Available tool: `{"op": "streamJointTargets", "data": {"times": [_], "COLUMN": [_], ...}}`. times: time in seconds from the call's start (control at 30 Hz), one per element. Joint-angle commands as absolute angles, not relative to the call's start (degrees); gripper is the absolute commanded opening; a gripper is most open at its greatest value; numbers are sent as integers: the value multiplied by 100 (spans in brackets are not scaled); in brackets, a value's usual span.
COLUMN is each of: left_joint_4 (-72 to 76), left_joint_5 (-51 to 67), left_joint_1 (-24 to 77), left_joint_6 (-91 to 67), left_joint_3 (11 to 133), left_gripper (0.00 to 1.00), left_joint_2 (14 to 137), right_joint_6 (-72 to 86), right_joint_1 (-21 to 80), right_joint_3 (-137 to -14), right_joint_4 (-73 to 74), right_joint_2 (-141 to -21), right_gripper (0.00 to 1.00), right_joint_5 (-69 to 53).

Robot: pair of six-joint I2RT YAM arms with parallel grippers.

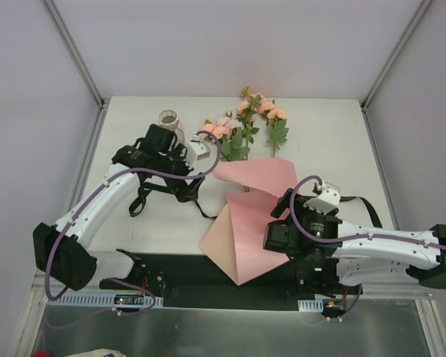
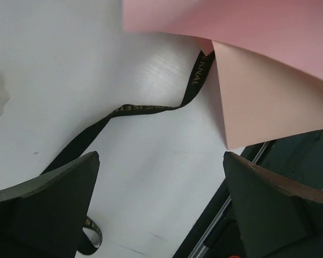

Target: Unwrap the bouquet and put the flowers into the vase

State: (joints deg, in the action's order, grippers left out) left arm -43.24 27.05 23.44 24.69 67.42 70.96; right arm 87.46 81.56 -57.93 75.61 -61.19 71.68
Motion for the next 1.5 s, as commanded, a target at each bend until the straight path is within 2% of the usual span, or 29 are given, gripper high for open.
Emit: {"op": "streamJointTargets", "data": {"times": [0.0, 0.17, 0.33, 0.47, 0.5, 0.53, 0.6, 0.63, 0.67, 0.73, 0.77, 0.9, 1.1, 1.23, 1.3, 1.33, 1.43, 1.47], "left_joint_4": [-4298, -4096, -4096, -4087, -4070, -4052, -4043, -4026, -3999, -3947, -3929, -3850, -3771, -3779, -3832, -3902, -4025, -4104], "left_joint_5": [2708, 2654, 2523, 2531, 2523, 2470, 2417, 2426, 2530, 2706, 2794, 2690, 2619, 2934, 2979, 2953, 2927, 2962], "left_joint_1": [3083, 3418, 3691, 3709, 3709, 3709, 3709, 3709, 3709, 3718, 3718, 3709, 3350, 2430, 2085, 1953, 1609, 1600], "left_joint_6": [2558, 2452, 2452, 2347, 2329, 2320, 2312, 2294, 2268, 2154, 2127, 2127, 2162, 2153, 2232, 2285, 2452, 2513], "left_joint_3": [6978, 7425, 7813, 7735, 7682, 7621, 7436, 7357, 7182, 6980, 6787, 6469, 6486, 6408, 6346, 6241, 5960, 5898], "left_gripper": [99, 99, 99, 99, 99, 99, 99, 99, 99, 99, 99, 99, 99, 99, 99, 99, 99, 99], "left_joint_2": [7706, 8270, 8604, 8701, 8719, 8727, 8710, 8684, 8614, 8543, 8499, 8438, 8166, 7841, 7630, 7542, 7085, 6840], "right_joint_6": [9334, 9114, 8966, 7062, 6753, 5784, 4280, 3210, 2712, 2147, 1675, 608, 335, 36, -184, -202, -290, -342], "right_joint_1": [8121, 8112, 8068, 7981, 7859, 7509, 6964, 6204, 5822, 4945, 4835, 4808, 4422, 4123, 4035, 3938, 3867, 3867], "right_joint_3": [-5204, -5001, -5334, -6386, -6598, -6740, -6707, -6576, -6392, -6292, -6380, -6899, -6882, -6873, -7162, -7250, -7418, -7383], "right_joint_4": [9501, 9510, 9466, 8790, 8702, 8223, 7064, 5927, 5419, 4810, 4747, 4553, 3869, 2981, 2909, 2866, 2760, 2699], "right_joint_2": [-5504, -5099, -4325, -4823, -4964, -5079, -5185, -5194, -5299, -5667, -6191, -7328, -8278, -8753, -9236, -9385, -9764, -9747], "right_gripper": [96, 96, 96, 96, 96, 96, 96, 96, 96, 96, 96, 96, 96, 99, 92, 84, 73, 73], "right_joint_5": [5559, 4756, 5473, 6624, 6688, 6680, 5998, 5498, 4284, 3151, 2668, 2093, 1863, 1494, 1249, 1178, 835, 539]}}
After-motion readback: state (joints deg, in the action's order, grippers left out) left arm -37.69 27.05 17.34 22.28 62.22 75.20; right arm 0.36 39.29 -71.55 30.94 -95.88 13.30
